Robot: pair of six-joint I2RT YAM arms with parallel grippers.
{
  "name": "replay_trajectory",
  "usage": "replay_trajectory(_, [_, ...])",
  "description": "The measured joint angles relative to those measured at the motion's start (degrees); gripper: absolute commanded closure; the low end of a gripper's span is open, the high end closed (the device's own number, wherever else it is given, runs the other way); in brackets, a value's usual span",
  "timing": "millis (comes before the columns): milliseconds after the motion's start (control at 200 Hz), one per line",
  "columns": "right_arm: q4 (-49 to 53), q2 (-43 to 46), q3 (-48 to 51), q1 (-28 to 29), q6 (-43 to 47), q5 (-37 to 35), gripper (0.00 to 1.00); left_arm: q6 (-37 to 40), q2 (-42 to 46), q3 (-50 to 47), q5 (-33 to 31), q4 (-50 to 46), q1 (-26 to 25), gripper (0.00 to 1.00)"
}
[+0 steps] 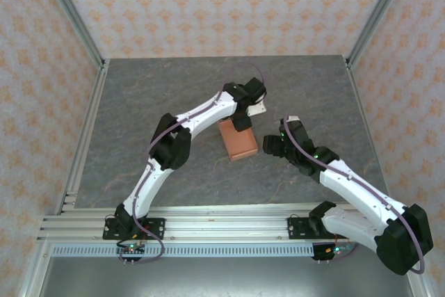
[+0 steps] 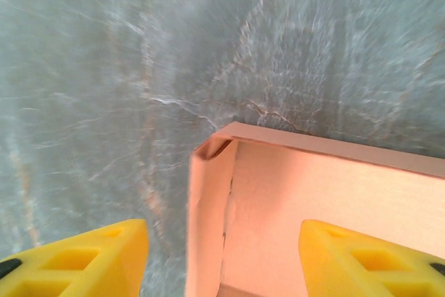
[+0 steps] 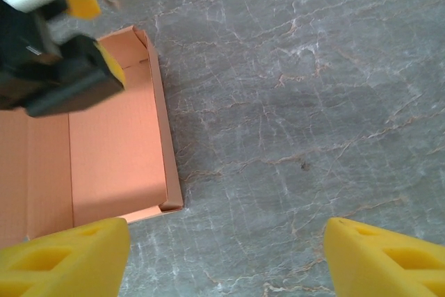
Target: Fold the paper box
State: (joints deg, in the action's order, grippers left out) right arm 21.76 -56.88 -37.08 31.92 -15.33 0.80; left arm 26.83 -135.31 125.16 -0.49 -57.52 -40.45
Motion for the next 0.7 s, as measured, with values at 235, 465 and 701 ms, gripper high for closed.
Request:
replay_trajectory(235, [-6.9, -12.4, 0.4, -3.9, -3.0, 9.6, 0.24, -7.6, 12.2, -1.1, 1.6, 3.6, 1.6, 0.4])
replay_trajectory(465, [-13.0, -26.9, -4.2, -4.0, -4.5, 17.8, 0.27, -22.1, 30.7, -19.0, 0.1, 11.8, 6.0, 0.4])
replay_trajectory(701, [-18.6, -31.2, -5.5, -2.7, -7.6, 24.5, 0.32, -38.0, 51.1, -44.1, -0.9, 20.0, 12.7, 0.37])
